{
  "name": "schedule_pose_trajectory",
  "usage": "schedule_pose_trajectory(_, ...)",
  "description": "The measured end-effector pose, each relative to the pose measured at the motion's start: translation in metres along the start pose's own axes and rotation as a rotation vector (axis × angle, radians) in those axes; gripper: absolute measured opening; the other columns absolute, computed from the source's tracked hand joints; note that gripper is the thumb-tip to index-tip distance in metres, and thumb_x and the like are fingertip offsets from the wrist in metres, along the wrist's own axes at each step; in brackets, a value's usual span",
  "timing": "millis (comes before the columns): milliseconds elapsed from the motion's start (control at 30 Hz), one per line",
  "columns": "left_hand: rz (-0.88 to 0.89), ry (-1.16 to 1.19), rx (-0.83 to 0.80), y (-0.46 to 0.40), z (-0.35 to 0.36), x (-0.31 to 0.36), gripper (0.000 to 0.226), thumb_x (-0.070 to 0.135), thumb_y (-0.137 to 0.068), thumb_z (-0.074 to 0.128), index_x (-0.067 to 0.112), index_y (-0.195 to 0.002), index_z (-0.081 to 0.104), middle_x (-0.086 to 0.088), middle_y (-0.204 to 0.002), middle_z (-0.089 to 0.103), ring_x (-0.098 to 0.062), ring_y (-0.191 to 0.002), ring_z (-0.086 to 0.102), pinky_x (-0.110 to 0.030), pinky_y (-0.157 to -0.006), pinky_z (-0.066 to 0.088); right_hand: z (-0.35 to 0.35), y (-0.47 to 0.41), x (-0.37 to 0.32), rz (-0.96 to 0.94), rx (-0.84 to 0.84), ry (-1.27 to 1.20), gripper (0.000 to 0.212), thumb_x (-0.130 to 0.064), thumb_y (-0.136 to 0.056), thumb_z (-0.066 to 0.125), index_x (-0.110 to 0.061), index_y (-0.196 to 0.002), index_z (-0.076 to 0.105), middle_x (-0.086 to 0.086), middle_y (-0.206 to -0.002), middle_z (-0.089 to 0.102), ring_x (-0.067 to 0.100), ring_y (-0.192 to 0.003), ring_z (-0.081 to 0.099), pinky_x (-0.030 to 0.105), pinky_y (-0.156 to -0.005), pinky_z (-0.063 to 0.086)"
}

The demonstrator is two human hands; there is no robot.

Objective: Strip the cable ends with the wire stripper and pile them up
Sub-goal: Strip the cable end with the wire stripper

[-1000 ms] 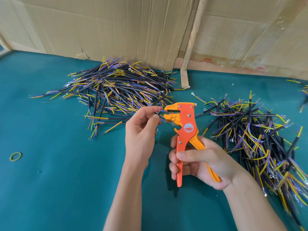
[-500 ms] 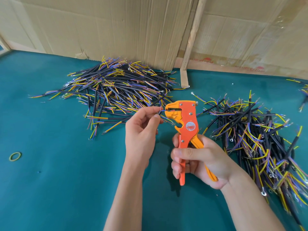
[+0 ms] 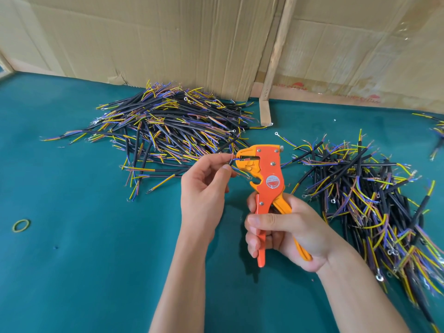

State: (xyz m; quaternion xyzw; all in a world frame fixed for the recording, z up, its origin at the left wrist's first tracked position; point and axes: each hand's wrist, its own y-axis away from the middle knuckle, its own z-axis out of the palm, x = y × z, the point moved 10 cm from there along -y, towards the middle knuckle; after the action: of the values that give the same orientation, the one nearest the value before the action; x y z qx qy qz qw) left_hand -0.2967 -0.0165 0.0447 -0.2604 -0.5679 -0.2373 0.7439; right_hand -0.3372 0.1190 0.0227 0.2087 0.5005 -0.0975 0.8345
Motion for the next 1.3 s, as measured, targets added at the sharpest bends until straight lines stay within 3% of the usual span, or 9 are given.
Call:
schedule_pose_trajectory(667, 0.013, 0.002, -0.016, 0.0005, 0.0029, -0.0003, 0.023, 0.000, -0.095, 0.060, 0.019, -0.094, 0.072, 0.003, -0.074, 0.070, -0.006, -0.059, 0.056, -0.013, -0.049, 0.039, -0.0020, -0.0022, 0.0023, -0.003, -0.003, 0.033, 0.024, -0.013, -0.076, 0.081, -0.011, -0.088, 0.060, 0.013, -0.069, 0.047, 0.030, -0.056, 0.052, 0.040, -0.056, 0.051)
schedule_pose_trajectory(1033, 0.008, 0.017, -0.012, 0.0004, 0.0029, -0.0006, 0.021, 0.011, -0.088, 0.060, 0.026, -0.092, 0.075, 0.004, -0.075, 0.071, -0.008, -0.058, 0.053, -0.013, -0.050, 0.038, -0.0026, -0.0007, 0.0012, -0.002, -0.012, 0.017, 0.022, -0.008, -0.079, 0.078, -0.010, -0.089, 0.058, 0.013, -0.067, 0.046, 0.030, -0.056, 0.052, 0.039, -0.057, 0.053)
schedule_pose_trajectory(1300, 0.009, 0.011, -0.013, 0.0007, 0.0026, 0.0008, 0.026, 0.006, -0.093, 0.060, 0.027, -0.090, 0.075, 0.004, -0.074, 0.070, -0.009, -0.058, 0.051, -0.013, -0.050, 0.038, -0.0045, -0.0021, 0.0019, -0.003, 0.029, 0.031, 0.020, -0.010, -0.081, 0.078, -0.012, -0.082, 0.058, 0.011, -0.065, 0.046, 0.026, -0.051, 0.047, 0.036, -0.052, 0.048)
